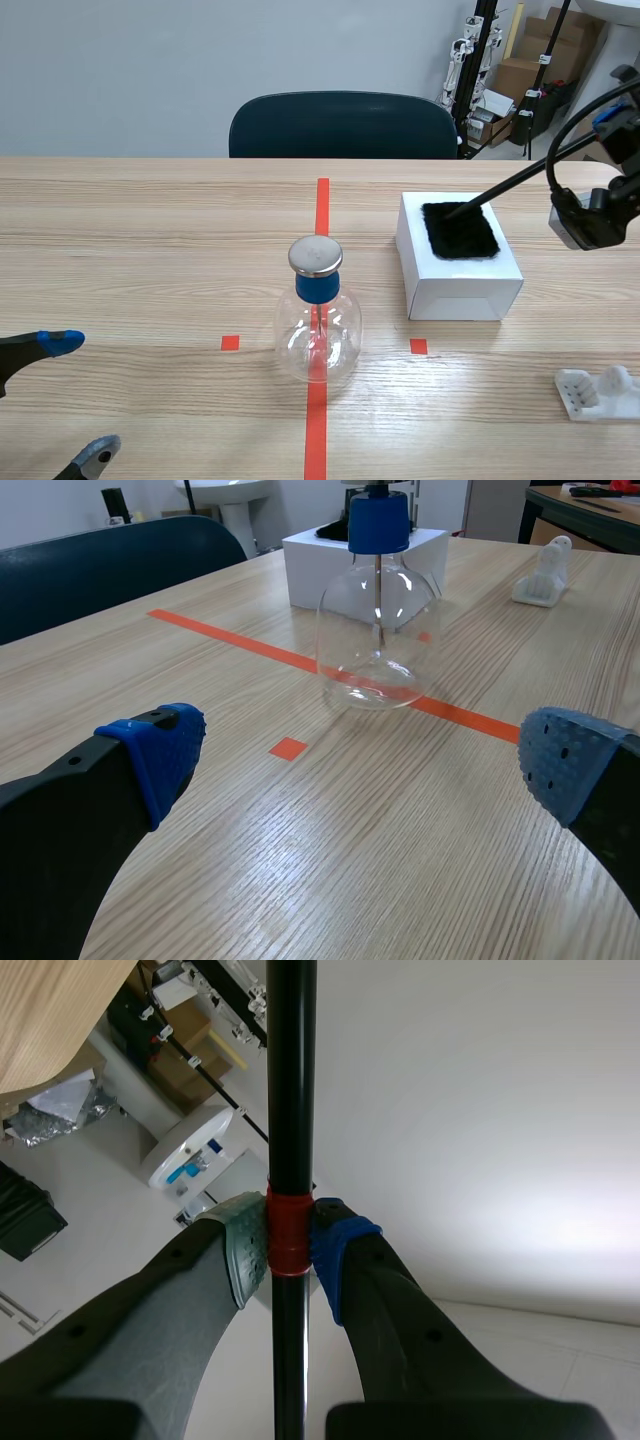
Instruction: Do the electroscope experiment. rub the rod on the fur
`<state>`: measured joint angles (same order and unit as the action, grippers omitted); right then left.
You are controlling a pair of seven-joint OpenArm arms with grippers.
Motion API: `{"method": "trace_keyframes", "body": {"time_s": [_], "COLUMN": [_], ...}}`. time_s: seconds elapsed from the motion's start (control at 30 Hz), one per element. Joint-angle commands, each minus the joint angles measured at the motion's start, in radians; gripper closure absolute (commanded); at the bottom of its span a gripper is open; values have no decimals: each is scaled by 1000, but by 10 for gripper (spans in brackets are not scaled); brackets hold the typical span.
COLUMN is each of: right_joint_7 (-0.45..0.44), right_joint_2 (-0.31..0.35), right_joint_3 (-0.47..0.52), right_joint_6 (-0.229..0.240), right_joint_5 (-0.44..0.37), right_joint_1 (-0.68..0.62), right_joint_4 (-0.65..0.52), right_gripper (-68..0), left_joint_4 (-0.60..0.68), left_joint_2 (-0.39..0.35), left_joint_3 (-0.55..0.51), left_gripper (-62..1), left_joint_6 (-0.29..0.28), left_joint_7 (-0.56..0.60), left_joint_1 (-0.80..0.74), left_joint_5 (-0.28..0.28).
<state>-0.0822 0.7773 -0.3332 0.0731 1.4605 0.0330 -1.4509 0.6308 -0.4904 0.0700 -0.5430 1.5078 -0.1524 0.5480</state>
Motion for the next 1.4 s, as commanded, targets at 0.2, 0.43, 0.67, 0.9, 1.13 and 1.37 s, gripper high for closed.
{"method": "trace_keyframes", "body": {"time_s": [0.2, 0.43, 0.67, 0.9, 1.13, 1.37], "right_joint_7": [72, 25, 94, 145, 2, 150], "right_joint_2": [23, 14, 12, 45, 43, 54], "right_joint_3": [5, 5, 5, 5, 5, 6], "right_joint_6": [10, -3, 8, 9, -2, 3], "right_joint_5": [-36, -32, -40, -78, -78, -100], "right_joint_1": [0, 0, -2, -16, -17, -53], "right_joint_4": [24, 37, 19, 26, 16, 16], "right_gripper": [-53, -53, -53, -53, -53, -53], "left_joint_4": [19, 19, 19, 19, 19, 19], "left_joint_2": [-9, -9, -9, -9, -9, -9], "left_joint_3": [-6, -6, -6, -6, -6, -6], "left_gripper": [-623, -623, -623, -623, -623, -623], "left_joint_6": [2, 2, 2, 2, 2, 2], "left_joint_7": [46, 46, 46, 46, 46, 46], "left_joint_1": [0, 0, 0, 0, 0, 0], "left_joint_5": [-13, -13, -13, -13, -13, -13]}}
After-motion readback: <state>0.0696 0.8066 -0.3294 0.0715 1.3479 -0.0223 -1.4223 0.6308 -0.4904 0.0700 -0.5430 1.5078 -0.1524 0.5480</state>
